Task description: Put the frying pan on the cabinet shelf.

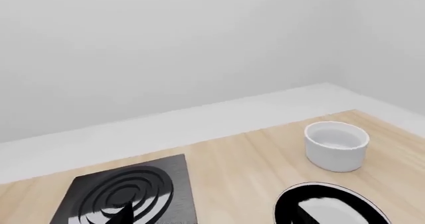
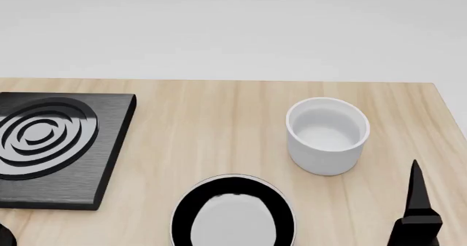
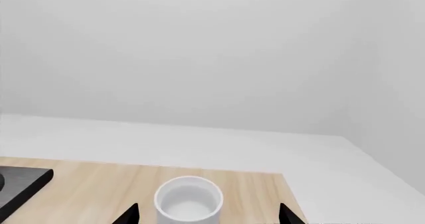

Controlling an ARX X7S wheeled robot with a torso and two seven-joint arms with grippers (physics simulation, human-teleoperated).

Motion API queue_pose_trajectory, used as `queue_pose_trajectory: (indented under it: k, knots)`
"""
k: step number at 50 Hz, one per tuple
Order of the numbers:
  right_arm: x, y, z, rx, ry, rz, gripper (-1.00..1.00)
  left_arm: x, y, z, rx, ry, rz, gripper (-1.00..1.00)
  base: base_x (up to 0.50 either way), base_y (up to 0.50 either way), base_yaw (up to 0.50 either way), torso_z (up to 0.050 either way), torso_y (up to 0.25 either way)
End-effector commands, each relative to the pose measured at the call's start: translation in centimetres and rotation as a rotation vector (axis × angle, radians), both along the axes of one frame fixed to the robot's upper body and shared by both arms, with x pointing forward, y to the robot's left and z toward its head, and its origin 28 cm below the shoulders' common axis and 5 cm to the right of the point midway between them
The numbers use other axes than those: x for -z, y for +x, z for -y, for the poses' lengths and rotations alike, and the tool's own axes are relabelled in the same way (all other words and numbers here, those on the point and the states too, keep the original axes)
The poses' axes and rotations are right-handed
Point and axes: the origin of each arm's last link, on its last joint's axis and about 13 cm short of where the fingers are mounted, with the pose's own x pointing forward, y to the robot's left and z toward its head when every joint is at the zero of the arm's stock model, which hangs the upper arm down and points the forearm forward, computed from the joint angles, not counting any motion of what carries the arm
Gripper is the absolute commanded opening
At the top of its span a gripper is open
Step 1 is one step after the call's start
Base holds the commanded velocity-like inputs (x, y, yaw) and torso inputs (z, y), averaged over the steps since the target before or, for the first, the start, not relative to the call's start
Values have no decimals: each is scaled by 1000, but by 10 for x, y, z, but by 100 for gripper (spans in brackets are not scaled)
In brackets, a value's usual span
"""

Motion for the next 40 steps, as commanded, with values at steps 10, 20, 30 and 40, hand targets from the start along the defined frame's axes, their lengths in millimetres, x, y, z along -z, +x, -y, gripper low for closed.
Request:
queue_pose_trajectory:
  k: [10, 20, 30, 40]
  knots:
    - [2, -2, -1, -16, -15, -23, 100, -3, -8, 24, 190, 42, -110, 100, 0, 0, 0, 0, 0]
    - [3, -3, 0, -13, -14, -31, 100, 6, 6, 48, 247, 77, -144, 100, 1, 0, 0, 0, -175]
    - [1, -4, 2, -4, -22, -27, 100, 0, 8, 55, 281, 90, -144, 100, 0, 0, 0, 0, -250]
    - [3, -4, 2, -7, -27, -39, 100, -6, 10, 65, 329, 100, -135, 100, 0, 0, 0, 0, -250]
